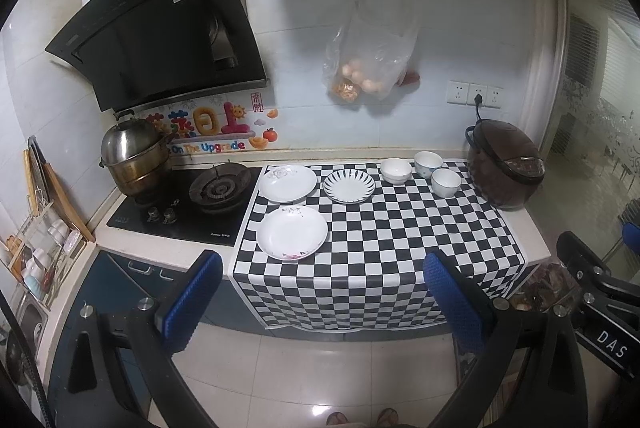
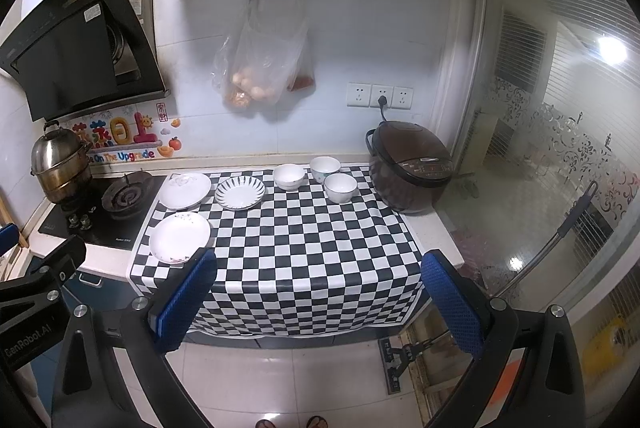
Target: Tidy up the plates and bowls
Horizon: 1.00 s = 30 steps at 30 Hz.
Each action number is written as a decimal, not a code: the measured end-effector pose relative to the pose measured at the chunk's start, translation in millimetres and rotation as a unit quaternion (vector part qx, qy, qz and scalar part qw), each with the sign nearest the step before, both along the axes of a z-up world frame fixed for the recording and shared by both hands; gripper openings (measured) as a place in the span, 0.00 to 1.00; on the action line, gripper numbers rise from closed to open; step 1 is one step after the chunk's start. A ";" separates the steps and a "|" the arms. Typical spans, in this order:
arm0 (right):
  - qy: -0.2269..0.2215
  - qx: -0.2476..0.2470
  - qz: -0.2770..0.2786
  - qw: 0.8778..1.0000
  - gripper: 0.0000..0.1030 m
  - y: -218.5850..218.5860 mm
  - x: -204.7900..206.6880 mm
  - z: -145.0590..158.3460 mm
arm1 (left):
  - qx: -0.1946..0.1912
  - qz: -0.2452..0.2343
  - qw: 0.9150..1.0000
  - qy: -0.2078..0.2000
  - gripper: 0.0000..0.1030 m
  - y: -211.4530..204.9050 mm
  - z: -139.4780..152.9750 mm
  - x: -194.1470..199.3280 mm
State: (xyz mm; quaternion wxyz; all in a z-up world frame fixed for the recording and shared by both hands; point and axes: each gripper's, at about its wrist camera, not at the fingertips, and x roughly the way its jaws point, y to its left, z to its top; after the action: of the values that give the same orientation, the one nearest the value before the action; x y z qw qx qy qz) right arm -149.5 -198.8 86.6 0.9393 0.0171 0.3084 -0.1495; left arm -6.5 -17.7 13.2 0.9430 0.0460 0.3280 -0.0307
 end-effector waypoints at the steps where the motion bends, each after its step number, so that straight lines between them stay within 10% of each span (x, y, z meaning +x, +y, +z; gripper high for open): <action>1: 0.000 0.000 0.000 1.000 1.00 -0.1 -0.2 0.3 | 0.000 0.000 1.000 0.001 1.00 -0.7 0.3 0.4; 30: -0.001 0.003 0.001 1.000 1.00 0.3 3.9 -0.5 | -0.002 0.001 1.000 -0.002 1.00 8.8 2.3 6.3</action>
State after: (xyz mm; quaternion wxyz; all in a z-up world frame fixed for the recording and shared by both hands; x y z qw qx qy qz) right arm -145.6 -198.5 86.2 0.9396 0.0197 0.3082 -0.1477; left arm -0.2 -8.9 15.6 0.9439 0.0433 0.3261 -0.0302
